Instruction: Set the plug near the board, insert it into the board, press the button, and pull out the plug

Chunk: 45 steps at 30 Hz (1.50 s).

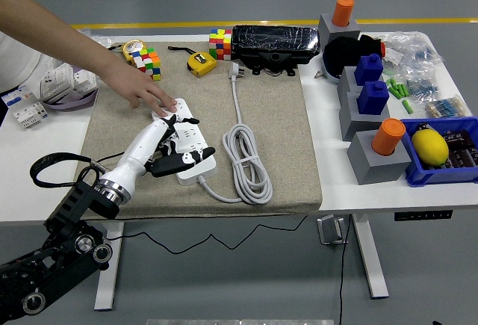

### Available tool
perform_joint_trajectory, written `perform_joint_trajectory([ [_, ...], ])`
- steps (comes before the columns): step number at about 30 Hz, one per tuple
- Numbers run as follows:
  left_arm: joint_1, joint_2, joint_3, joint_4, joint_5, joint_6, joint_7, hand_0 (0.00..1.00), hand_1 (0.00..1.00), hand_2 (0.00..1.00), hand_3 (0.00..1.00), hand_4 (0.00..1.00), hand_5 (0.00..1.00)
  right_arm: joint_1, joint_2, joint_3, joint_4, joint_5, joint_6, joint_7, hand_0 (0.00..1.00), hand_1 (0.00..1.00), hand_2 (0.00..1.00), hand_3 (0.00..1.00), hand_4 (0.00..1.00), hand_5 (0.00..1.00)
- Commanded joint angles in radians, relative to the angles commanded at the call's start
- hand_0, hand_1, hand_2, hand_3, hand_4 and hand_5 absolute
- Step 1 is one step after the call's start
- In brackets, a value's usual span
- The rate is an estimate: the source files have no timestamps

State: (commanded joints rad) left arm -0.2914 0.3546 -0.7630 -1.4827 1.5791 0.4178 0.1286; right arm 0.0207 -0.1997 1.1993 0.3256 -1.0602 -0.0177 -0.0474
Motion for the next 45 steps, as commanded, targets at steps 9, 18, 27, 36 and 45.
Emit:
perform_joint_trajectory([
  [9,-0.007,-0.002,0.019,0.019,0.119,-0.058,0.079,0.080,0.069,0.125,0.771,0.998,0.602,0.000,0.001,0.000,0.001,0.000,0.000,-0.001,0.649,0.642,0.613,0.545,0.977,0.551],
  [18,-0.015,-0.008,0.049,0.053,0.246,-0.177,0.197,0.079,0.069,0.127,0.799,0.995,0.580,0.000,0.000,0.001,0.005,-0.001,0.000,-0.001,0.649,0.642,0.613,0.543,0.977,0.551],
  [27,-0.024,-0.010,0.065,0.079,0.240,-0.202,0.210,0.078,0.069,0.127,0.794,0.994,0.577,0.002,-0.001,0.004,0.013,-0.003,0.000,-0.001,0.649,0.642,0.613,0.544,0.977,0.553],
  [36,-0.023,-0.012,0.069,0.095,0.240,-0.236,0.239,0.078,0.069,0.127,0.788,0.994,0.568,-0.001,0.000,0.003,0.011,-0.003,0.000,-0.001,0.649,0.643,0.613,0.545,0.978,0.552],
  [45,-0.022,-0.009,0.060,0.086,0.204,-0.159,0.143,0.101,0.070,0.145,0.752,0.998,0.561,0.000,0.000,0.005,0.012,-0.004,-0.001,-0.001,0.649,0.642,0.613,0.543,0.977,0.552],
])
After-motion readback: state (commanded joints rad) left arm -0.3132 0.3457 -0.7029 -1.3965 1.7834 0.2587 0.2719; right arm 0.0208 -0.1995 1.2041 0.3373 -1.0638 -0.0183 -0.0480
